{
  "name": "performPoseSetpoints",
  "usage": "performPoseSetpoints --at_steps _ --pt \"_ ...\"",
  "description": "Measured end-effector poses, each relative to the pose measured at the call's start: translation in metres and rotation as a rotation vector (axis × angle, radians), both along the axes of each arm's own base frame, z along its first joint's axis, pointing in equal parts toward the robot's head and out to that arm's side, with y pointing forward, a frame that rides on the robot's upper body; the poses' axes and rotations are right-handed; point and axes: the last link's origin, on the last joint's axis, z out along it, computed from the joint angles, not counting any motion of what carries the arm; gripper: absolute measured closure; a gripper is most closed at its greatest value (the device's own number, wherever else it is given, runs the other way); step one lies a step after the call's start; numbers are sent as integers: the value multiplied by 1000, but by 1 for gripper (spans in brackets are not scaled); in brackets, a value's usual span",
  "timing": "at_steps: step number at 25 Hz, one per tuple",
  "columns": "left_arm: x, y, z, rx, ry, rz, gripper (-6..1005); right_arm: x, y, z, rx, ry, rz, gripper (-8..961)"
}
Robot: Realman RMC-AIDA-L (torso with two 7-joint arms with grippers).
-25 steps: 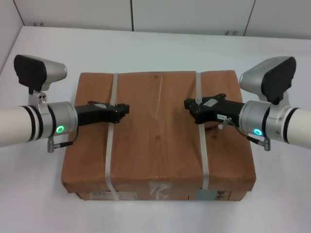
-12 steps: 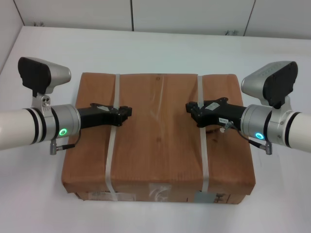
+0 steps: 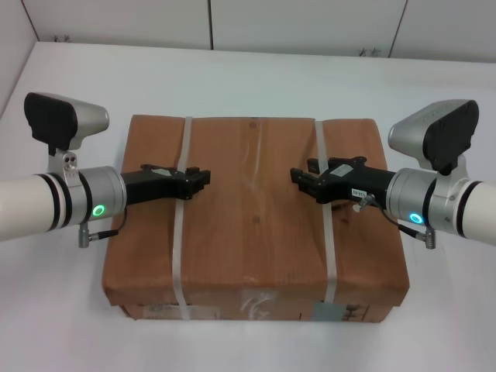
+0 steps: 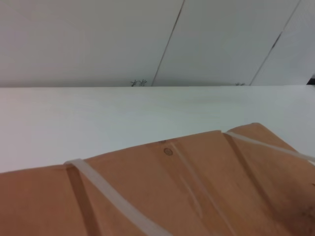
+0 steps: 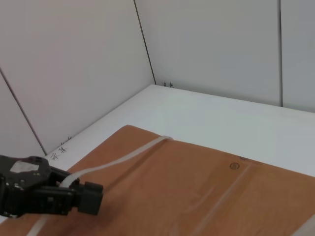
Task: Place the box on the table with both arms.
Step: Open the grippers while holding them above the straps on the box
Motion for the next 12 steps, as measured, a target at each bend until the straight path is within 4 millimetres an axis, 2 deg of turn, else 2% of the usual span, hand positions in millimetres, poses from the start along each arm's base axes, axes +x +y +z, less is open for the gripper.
performPoseSetpoints --at_steps 6,9,12 --pt "0 -2 -2 -28 -3 10 830 0 -1 0 0 13 -12 443" --pt "1 -2 -2 -39 -6 18 653 1 -1 0 5 23 -24 345" --pt "2 -2 -3 -52 -6 27 520 2 -3 0 5 25 -28 262"
